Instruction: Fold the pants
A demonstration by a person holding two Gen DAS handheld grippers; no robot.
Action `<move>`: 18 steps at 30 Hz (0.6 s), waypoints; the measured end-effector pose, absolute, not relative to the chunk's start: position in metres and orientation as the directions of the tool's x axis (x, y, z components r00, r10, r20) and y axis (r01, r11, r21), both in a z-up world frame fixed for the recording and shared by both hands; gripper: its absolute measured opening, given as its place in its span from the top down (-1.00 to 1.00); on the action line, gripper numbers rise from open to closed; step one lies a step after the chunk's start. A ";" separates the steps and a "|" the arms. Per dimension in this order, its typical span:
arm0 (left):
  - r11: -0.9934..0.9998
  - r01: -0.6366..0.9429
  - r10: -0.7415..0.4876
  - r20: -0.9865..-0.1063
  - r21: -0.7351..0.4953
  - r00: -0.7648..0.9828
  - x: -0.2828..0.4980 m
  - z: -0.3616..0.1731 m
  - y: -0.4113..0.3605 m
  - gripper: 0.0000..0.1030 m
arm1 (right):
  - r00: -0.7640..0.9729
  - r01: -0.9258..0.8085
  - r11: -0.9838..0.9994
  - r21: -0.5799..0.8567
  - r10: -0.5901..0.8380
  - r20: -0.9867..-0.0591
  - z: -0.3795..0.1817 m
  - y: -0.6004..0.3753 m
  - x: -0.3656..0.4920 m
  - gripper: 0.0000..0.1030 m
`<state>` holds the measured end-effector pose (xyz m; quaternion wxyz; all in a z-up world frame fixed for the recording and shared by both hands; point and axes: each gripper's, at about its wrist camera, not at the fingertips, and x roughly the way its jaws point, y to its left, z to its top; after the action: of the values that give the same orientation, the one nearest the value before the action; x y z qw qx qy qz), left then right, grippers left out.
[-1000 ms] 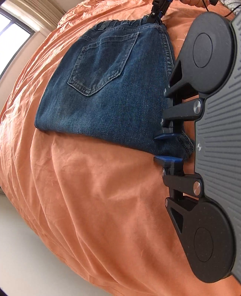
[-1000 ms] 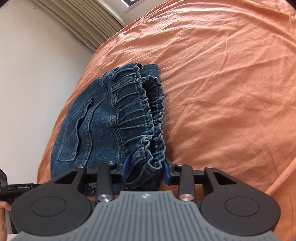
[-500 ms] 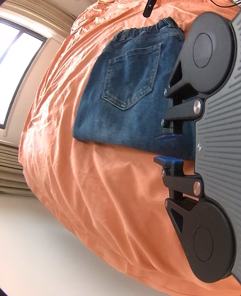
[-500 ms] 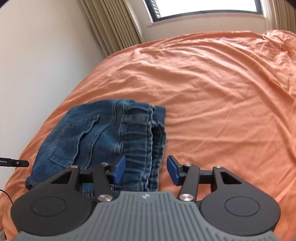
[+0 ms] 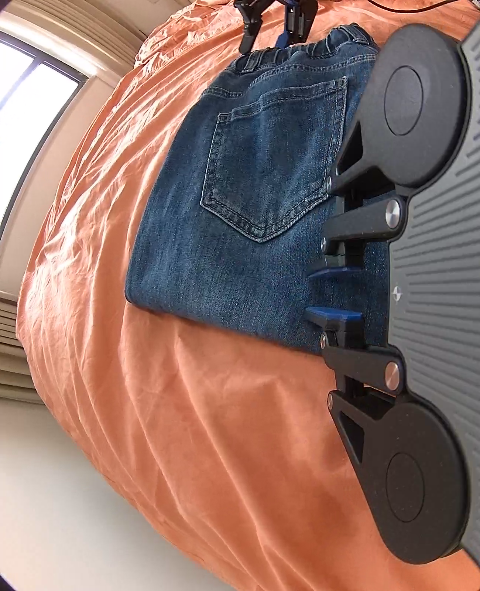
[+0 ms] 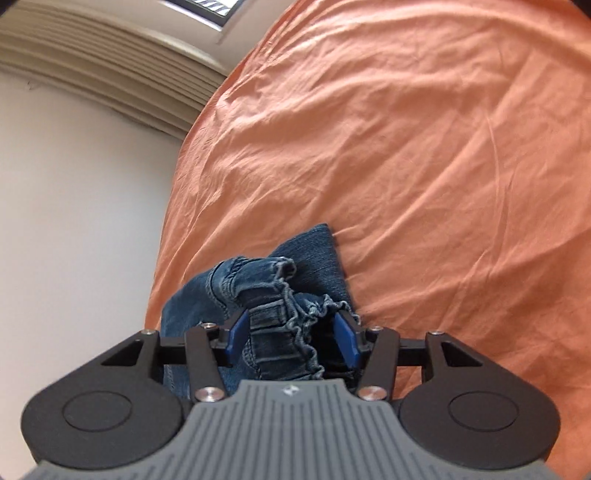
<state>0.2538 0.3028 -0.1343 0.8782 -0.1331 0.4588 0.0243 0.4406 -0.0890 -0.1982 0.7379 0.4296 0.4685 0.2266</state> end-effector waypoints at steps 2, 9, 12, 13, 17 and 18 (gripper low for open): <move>0.967 -0.157 -0.077 -0.817 -0.201 0.571 0.254 -0.135 0.302 0.56 | 0.479 0.018 0.472 0.881 0.770 -0.422 -0.191 -0.091 0.445 0.11; 0.970 -0.170 -0.055 -0.834 -0.175 0.549 0.255 -0.138 0.298 0.57 | 0.435 -0.115 0.590 0.799 0.753 -0.493 -0.182 -0.076 0.467 0.72; 0.969 -0.178 -0.045 -0.835 -0.169 0.548 0.255 -0.138 0.297 0.57 | 0.417 -0.079 0.544 0.835 0.779 -0.468 -0.188 -0.083 0.468 0.72; 0.969 -0.180 -0.043 -0.835 -0.168 0.548 0.254 -0.138 0.296 0.57 | 0.416 -0.087 0.538 0.838 0.784 -0.460 -0.186 -0.083 0.466 0.70; 0.969 -0.188 -0.033 -0.840 -0.160 0.542 0.257 -0.138 0.295 0.57 | 0.443 -0.189 0.604 0.774 0.756 -0.482 -0.167 -0.077 0.455 1.00; 0.968 -0.191 -0.033 -0.840 -0.161 0.541 0.257 -0.137 0.295 0.57 | 0.456 -0.227 0.596 0.770 0.763 -0.457 -0.156 -0.076 0.450 1.00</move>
<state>0.2567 0.2952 -0.1369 0.8700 -0.1174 0.4767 0.0454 0.4502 -0.0756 -0.1556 0.7903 0.3219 0.4167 0.3133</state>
